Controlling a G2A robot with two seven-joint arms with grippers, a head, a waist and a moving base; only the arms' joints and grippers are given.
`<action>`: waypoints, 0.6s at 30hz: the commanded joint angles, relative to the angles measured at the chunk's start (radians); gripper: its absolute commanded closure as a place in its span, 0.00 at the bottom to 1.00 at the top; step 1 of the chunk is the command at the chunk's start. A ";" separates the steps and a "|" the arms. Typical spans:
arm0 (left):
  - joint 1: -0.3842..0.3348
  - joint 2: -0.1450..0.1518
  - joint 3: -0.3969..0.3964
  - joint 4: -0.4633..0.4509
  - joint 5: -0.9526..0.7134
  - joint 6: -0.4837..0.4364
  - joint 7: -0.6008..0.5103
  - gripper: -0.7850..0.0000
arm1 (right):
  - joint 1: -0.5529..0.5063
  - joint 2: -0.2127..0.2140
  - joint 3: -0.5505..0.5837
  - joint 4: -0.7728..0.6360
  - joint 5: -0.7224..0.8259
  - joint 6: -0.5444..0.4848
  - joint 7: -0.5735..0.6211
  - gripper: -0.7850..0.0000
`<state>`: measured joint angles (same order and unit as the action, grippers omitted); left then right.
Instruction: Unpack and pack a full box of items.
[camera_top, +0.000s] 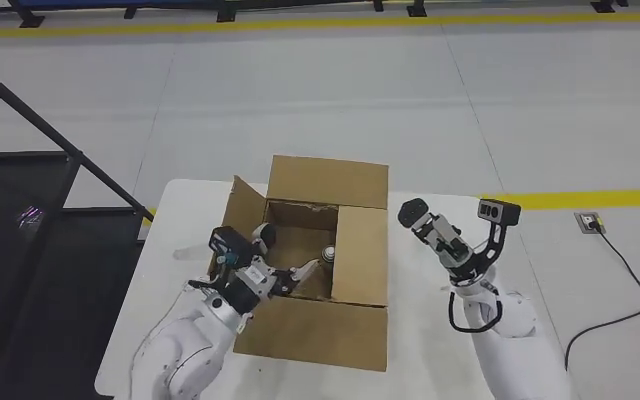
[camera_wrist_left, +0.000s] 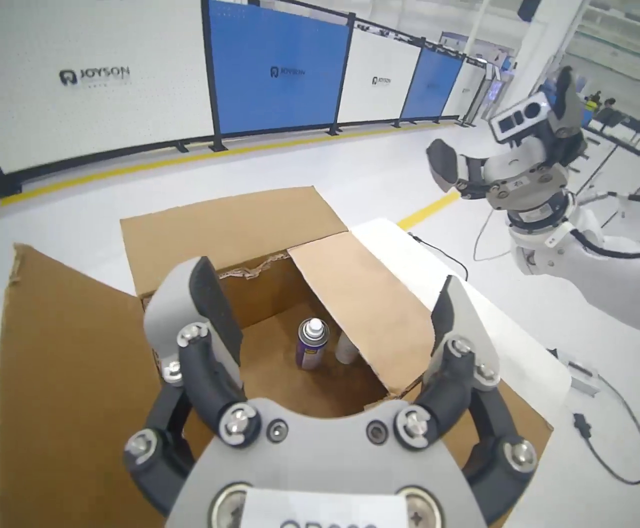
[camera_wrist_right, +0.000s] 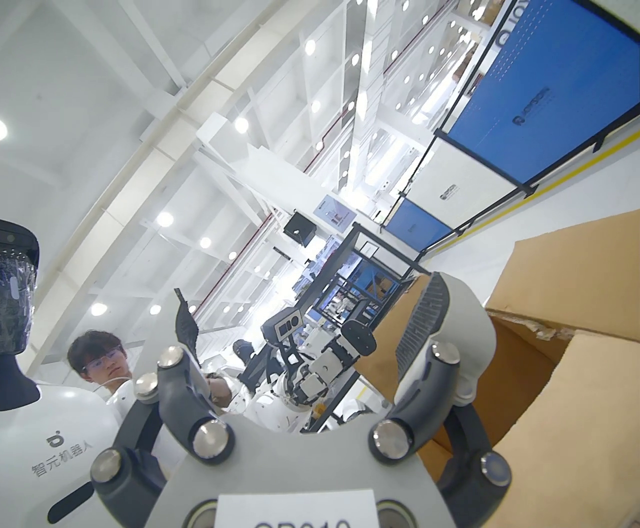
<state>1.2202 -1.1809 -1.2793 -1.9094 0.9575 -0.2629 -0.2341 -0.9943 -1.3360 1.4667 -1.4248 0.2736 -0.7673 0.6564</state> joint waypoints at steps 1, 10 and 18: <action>-0.047 -0.009 0.034 0.048 -0.104 0.037 -0.076 0.00 | -0.008 0.000 0.012 -0.022 -0.077 0.002 -0.067 0.00; -0.262 -0.046 0.147 0.317 -0.574 0.076 -0.409 0.00 | -0.076 0.010 0.066 -0.098 -0.194 0.034 -0.196 0.00; -0.369 -0.070 0.231 0.505 -0.758 0.044 -0.552 0.00 | -0.107 0.021 0.097 -0.113 -0.187 0.046 -0.205 0.00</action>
<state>0.8644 -1.2481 -1.0609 -1.4303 0.2113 -0.2173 -0.7762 -1.1001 -1.3158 1.5633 -1.5367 0.0869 -0.7220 0.4526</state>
